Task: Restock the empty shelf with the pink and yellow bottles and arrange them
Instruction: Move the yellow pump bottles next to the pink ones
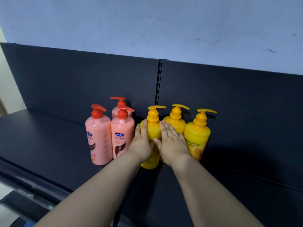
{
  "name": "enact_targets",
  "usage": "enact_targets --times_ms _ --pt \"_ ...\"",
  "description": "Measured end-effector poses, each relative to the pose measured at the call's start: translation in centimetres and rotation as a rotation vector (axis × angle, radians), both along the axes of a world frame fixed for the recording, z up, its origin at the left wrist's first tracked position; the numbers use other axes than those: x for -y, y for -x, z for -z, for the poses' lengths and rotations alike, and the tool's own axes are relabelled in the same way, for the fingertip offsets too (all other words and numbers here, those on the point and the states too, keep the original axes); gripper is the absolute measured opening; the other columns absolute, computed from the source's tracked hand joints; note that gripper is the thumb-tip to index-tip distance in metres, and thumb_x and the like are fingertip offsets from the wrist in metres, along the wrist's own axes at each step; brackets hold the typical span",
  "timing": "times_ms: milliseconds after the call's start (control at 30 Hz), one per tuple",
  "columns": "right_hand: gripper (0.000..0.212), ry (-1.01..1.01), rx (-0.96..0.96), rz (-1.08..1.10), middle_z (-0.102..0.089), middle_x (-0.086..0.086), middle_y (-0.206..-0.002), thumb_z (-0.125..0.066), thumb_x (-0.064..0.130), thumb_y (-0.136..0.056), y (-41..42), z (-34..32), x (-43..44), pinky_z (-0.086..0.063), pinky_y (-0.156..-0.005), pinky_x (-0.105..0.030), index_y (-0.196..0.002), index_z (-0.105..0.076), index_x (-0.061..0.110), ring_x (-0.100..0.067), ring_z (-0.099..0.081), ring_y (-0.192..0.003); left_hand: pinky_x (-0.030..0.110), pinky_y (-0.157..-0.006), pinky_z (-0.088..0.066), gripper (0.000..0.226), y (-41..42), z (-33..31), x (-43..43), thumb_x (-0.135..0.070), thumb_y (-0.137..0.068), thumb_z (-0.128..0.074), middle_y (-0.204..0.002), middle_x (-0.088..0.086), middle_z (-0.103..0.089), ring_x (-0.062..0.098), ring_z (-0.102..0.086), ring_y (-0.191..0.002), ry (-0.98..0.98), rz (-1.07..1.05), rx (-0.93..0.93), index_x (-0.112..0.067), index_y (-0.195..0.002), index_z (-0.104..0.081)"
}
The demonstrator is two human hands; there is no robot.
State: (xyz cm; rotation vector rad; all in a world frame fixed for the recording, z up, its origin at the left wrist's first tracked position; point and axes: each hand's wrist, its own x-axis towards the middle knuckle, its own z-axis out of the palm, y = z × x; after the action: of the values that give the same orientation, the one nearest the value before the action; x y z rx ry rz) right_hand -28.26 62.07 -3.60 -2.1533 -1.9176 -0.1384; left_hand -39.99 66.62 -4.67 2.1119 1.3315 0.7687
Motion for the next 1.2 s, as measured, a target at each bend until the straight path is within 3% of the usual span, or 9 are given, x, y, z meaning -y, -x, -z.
enact_targets --times_ms 167,400,567,900,1067,1200 --pt "0.067 0.092 -0.023 -0.002 0.01 0.007 -0.159 -0.023 0.05 -0.099 0.4 -0.4 2.6 -0.002 -0.118 -0.032 -0.15 0.007 0.019 -0.009 0.011 -0.145 0.034 -0.114 -0.019 0.087 3.4 -0.2 1.8 -0.027 -0.091 -0.056 -0.159 0.007 0.001 0.022 -0.007 -0.145 -0.055 0.109 -0.166 -0.021 -0.149 0.009" --pt "0.063 0.015 -0.013 0.057 -0.001 0.006 -0.159 -0.031 0.049 -0.098 2.8 -1.9 8.3 -0.009 -0.116 -0.034 -0.151 -0.008 0.023 -0.014 0.002 -0.146 0.032 -0.117 -0.005 0.071 5.7 -1.9 5.6 -0.04 -0.093 -0.044 -0.159 0.005 0.0 0.021 0.0 -0.146 -0.506 0.326 -0.412 -0.027 -0.151 -0.004" --pt "0.064 -0.03 -0.092 0.191 -0.004 0.004 -0.159 -0.033 0.047 -0.098 4.9 -2.6 14.4 -0.01 -0.116 -0.032 -0.151 -0.011 0.018 -0.014 0.0 -0.146 0.035 -0.117 -0.006 0.074 5.0 -2.0 9.3 -0.041 -0.091 -0.045 -0.159 0.002 -0.006 0.02 -0.001 -0.146 -0.606 0.505 -0.364 -0.027 -0.15 -0.004" --pt "0.064 0.038 -0.094 0.666 0.001 0.005 -0.159 -0.031 0.051 -0.097 3.5 -1.5 32.5 -0.008 -0.118 -0.032 -0.151 -0.008 0.025 -0.015 0.004 -0.146 0.034 -0.117 0.001 0.07 -0.8 -1.1 22.0 -0.053 -0.092 -0.034 -0.159 0.0 -0.004 0.016 0.002 -0.146 -0.736 0.929 -0.262 -0.03 -0.15 -0.002" --pt "0.065 0.008 -0.101 0.838 0.003 0.005 -0.159 -0.03 0.055 -0.096 2.1 -1.3 40.0 -0.005 -0.119 -0.033 -0.151 -0.007 0.028 -0.014 0.006 -0.146 0.036 -0.116 -0.01 0.071 -3.6 -1.2 27.7 -0.057 -0.084 -0.027 -0.155 0.003 -0.026 0.018 -0.016 -0.145 -0.818 1.067 -0.162 -0.028 -0.148 -0.021" --pt "0.067 0.016 -0.073 0.927 0.003 0.004 -0.159 -0.03 0.055 -0.096 0.3 -1.5 45.0 -0.004 -0.119 -0.032 -0.151 -0.006 0.026 -0.015 0.006 -0.146 0.034 -0.116 -0.004 0.073 -6.1 -1.5 31.6 -0.056 -0.082 -0.021 -0.157 0.002 -0.019 0.018 -0.009 -0.146 -0.823 1.148 -0.128 -0.03 -0.149 -0.012"
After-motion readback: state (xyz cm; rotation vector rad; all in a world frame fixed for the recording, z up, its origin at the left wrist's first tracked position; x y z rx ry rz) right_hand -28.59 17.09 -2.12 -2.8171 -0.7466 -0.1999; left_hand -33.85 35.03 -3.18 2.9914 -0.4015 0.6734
